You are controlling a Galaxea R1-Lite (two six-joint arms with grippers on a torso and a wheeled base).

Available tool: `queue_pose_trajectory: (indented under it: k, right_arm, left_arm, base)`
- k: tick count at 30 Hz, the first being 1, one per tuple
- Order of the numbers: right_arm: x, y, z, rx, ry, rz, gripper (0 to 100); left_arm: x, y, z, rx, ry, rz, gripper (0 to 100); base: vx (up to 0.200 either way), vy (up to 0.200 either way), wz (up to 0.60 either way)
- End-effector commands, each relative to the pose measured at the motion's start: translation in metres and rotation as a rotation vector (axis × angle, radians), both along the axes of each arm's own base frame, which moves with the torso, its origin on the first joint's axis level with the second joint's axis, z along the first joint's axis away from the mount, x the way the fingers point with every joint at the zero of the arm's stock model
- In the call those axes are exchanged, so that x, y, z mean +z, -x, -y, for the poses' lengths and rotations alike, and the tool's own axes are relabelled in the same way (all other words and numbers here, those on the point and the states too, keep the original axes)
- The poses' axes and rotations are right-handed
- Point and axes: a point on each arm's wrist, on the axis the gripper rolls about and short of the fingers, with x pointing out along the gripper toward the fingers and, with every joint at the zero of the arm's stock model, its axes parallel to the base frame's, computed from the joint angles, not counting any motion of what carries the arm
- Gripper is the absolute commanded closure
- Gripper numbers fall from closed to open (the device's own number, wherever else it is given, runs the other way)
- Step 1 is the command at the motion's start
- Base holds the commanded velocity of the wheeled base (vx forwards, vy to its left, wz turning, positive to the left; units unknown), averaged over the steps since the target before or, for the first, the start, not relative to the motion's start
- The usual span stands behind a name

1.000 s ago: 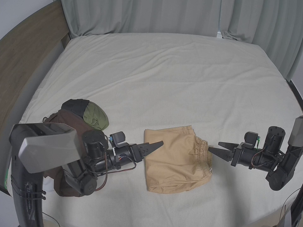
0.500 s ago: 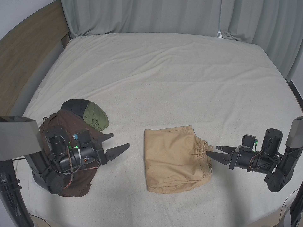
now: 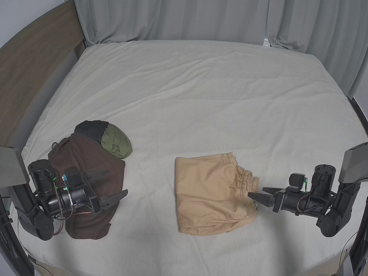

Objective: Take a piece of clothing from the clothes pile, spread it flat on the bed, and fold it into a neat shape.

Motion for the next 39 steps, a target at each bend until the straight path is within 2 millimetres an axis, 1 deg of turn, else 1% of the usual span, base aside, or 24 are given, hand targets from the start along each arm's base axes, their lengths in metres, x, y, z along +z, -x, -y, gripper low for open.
queue_pose_trajectory:
  k: [1, 4, 8, 12, 15, 21, 23, 24, 26, 33, 36, 39]
  right_arm:
    - [-0.022, -0.001, 0.000, -0.009, 0.019, -0.082, 0]
    - [-0.034, -0.002, 0.001, -0.036, 0.040, -0.124, 0]
    - [-0.042, -0.002, 0.001, -0.050, 0.054, -0.149, 0]
    - [-0.056, -0.002, -0.001, -0.052, 0.066, -0.195, 0]
    - [-0.061, -0.003, -0.002, -0.050, 0.065, -0.212, 0]
    - [-0.076, -0.009, -0.004, -0.048, 0.068, -0.239, 0]
    - [-0.077, -0.011, -0.005, -0.048, 0.066, -0.240, 0]
    - [-0.081, -0.016, -0.008, -0.050, 0.052, -0.245, 0]
    - [-0.084, -0.018, -0.013, -0.049, 0.032, -0.262, 0]
    - [-0.082, -0.022, -0.035, -0.024, -0.042, -0.293, 0]
    - [-0.081, -0.025, -0.039, -0.022, -0.058, -0.291, 0]
    - [-0.081, -0.025, -0.039, -0.030, -0.057, -0.287, 0]
  left_arm:
    - [-0.007, 0.007, -0.006, 0.008, -0.013, -0.034, 0]
    - [-0.009, 0.011, -0.006, -0.003, -0.012, -0.050, 0]
    - [-0.009, 0.011, -0.006, -0.001, -0.012, -0.050, 0]
    - [-0.008, 0.012, -0.005, -0.009, -0.012, -0.046, 0]
    - [-0.008, 0.012, -0.005, -0.009, -0.012, -0.046, 0]
    - [-0.009, 0.014, -0.004, -0.012, -0.013, -0.052, 0]
    - [-0.009, 0.015, -0.004, -0.012, -0.013, -0.054, 0]
    - [-0.009, 0.015, -0.004, -0.012, -0.013, -0.057, 0]
    - [-0.010, 0.015, -0.004, -0.012, -0.013, -0.057, 0]
    - [-0.009, 0.014, -0.005, -0.009, -0.013, -0.054, 0]
    - [-0.009, 0.014, -0.005, -0.009, -0.013, -0.055, 0]
    - [-0.009, 0.014, -0.005, -0.009, -0.013, -0.055, 0]
  base:
    - [0.000, 0.000, 0.00]
    - [0.000, 0.000, 0.00]
    - [0.000, 0.000, 0.00]
    - [0.000, 0.000, 0.00]
    - [0.000, 0.000, 0.00]
    - [0.000, 0.000, 0.00]
    - [0.000, 0.000, 0.00]
    - [0.000, 0.000, 0.00]
    - [0.000, 0.000, 0.00]
    - [0.000, 0.000, 0.00]
    - [0.000, 0.000, 0.00]
    - [0.000, 0.000, 0.00]
